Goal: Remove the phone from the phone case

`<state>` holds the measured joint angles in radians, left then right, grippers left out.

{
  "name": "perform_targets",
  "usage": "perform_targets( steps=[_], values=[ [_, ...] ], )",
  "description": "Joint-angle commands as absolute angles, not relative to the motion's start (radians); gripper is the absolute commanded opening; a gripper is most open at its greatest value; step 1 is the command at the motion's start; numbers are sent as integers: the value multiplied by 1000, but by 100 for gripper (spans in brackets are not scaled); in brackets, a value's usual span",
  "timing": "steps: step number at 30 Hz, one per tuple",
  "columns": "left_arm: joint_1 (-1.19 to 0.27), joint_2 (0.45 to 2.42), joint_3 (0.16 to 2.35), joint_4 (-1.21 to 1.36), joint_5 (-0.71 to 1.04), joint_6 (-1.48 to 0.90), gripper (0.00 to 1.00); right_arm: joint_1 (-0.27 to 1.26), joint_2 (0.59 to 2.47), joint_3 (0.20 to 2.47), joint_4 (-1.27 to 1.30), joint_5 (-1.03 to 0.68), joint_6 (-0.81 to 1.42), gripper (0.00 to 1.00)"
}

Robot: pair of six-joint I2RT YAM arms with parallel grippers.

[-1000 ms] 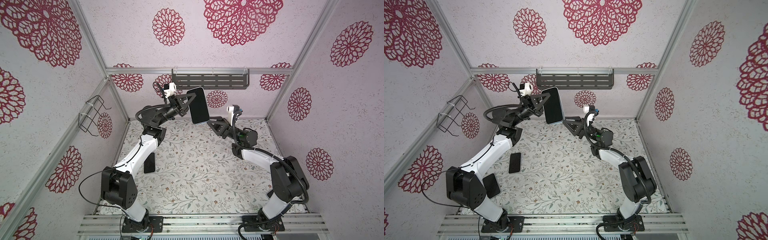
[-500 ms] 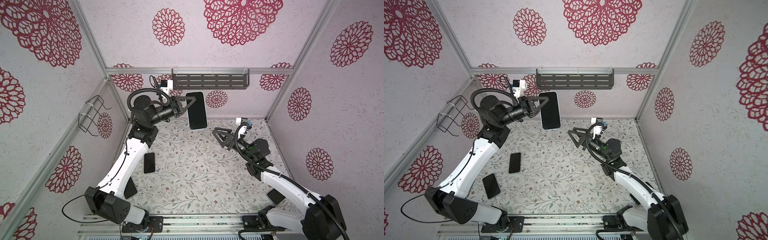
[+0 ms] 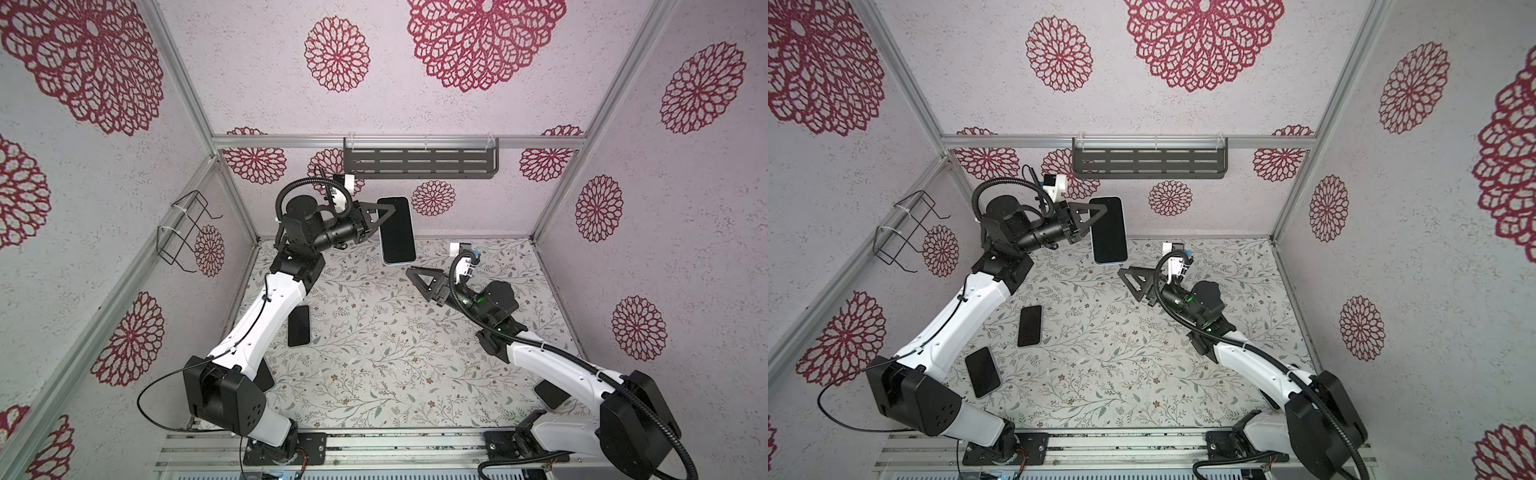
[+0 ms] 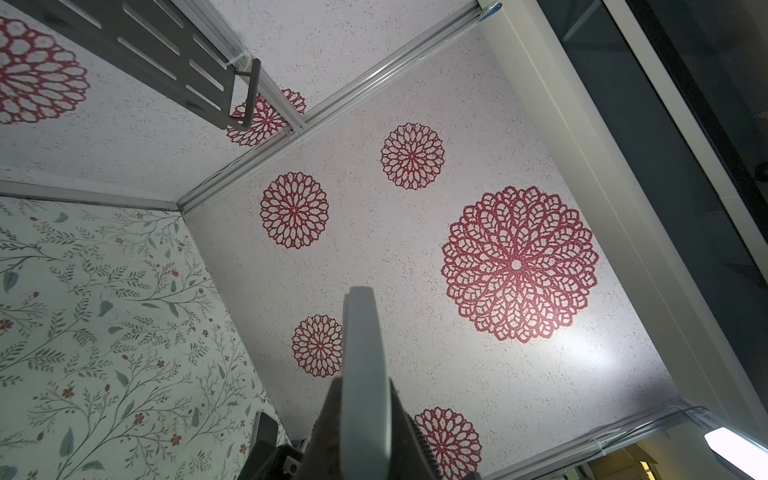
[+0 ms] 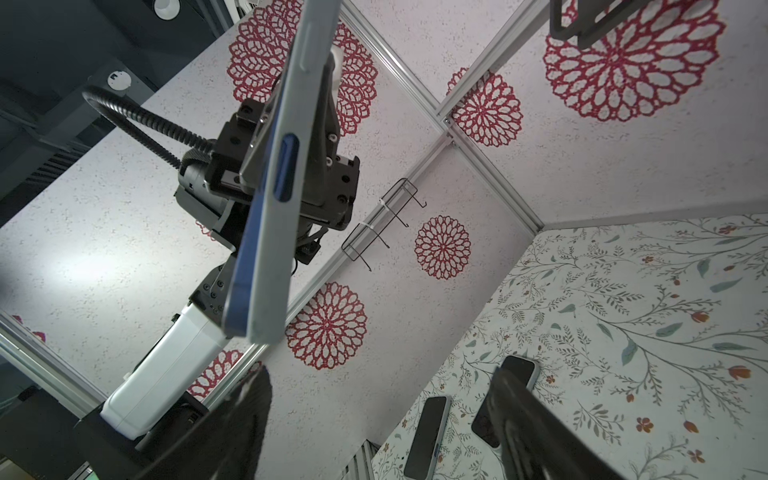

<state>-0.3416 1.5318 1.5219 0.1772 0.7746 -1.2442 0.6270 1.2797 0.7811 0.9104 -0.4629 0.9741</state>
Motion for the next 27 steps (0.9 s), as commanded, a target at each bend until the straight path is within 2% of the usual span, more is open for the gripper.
perform_targets(
  steps=[1,27],
  values=[
    [-353,1509,1509,248,767,-1245,0,635,1289,810,1022,-440,1022,85],
    [-376,1503,1428,396,785,-1321,0,631,1377,816,1137,-403,1111,83]
  ],
)
